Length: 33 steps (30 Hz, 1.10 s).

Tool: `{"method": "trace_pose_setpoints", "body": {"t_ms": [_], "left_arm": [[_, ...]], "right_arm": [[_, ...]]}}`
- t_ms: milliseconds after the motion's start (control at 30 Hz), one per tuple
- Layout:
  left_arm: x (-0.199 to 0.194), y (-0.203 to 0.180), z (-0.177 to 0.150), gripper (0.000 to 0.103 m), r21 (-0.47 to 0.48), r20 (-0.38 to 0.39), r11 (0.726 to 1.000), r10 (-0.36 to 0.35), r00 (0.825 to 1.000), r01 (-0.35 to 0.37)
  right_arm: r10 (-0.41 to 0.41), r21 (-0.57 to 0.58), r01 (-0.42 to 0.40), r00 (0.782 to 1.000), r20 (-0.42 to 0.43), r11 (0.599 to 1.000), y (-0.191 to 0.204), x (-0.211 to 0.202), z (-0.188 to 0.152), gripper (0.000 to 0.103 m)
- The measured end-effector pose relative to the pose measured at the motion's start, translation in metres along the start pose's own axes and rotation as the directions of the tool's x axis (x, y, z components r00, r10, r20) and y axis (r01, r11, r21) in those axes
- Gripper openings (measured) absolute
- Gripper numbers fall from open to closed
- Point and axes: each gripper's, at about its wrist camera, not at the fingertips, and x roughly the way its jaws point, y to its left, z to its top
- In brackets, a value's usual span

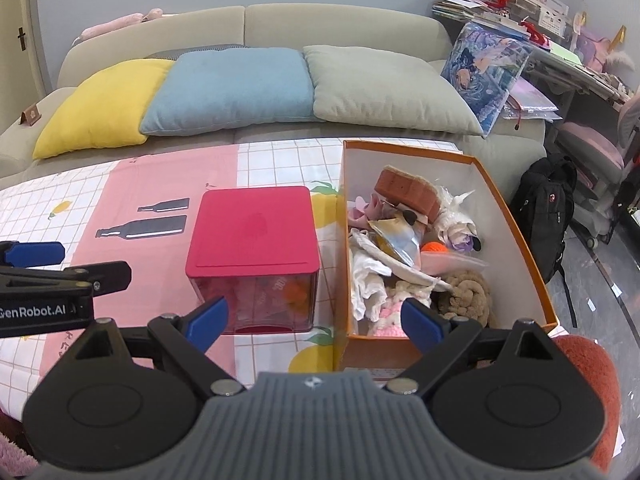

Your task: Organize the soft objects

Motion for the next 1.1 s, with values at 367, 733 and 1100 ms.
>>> {"method": "trace_pose_setpoints", "body": {"t_ms": [367, 733, 1100], "left_arm": [[-0.0028, -0.0034, 0.0029, 0.101, 0.004, 0.009, 1.0, -0.007, 1.0, 0.007], [-0.0049, -0.0038, 0.0026, 0.103, -0.002, 0.024, 1.0, -0.021, 0.999, 0.021], [-0.0087, -0.001, 0.0022, 0.103, -0.03, 0.039, 0.999, -0.035, 0.999, 0.036]], "right_arm": [[0.006, -0.008, -0.006, 1.0, 0.013, 1.0, 0.0007, -0.0018, 0.0013, 0.091], [0.014, -0.022, -0.013, 1.0, 0.023, 1.0, 0.0023, -0.0029, 0.0013, 0.091], [0.009, -0.018, -0.009, 1.0, 0.029, 1.0, 0.0022, -0.005, 0.0017, 0.091]]}}
